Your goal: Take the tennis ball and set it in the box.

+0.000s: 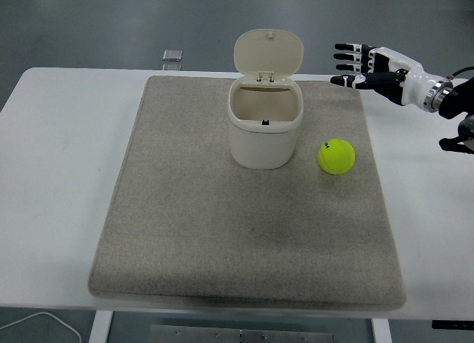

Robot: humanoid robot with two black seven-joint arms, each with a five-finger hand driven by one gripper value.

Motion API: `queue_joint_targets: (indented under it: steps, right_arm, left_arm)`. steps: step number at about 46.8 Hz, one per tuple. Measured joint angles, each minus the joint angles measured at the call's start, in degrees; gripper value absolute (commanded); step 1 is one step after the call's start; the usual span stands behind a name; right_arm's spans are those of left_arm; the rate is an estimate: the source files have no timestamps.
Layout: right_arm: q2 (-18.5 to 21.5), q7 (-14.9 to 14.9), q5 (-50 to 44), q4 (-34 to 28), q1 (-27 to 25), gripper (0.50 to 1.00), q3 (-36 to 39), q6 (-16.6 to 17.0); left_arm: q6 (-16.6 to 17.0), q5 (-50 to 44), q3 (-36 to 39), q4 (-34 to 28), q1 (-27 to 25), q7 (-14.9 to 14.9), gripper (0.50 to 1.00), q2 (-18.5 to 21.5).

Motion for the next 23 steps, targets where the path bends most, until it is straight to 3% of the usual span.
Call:
queue_joint_targets:
  steps: [23]
  right_arm:
    - [-3.45, 7.82, -21.08, -0.20, 1.37, 0.926, -4.10, 0.05]
  left_arm:
    - [0.01, 0.00, 0.00, 0.00, 0.00, 0.00, 0.992, 0.00]
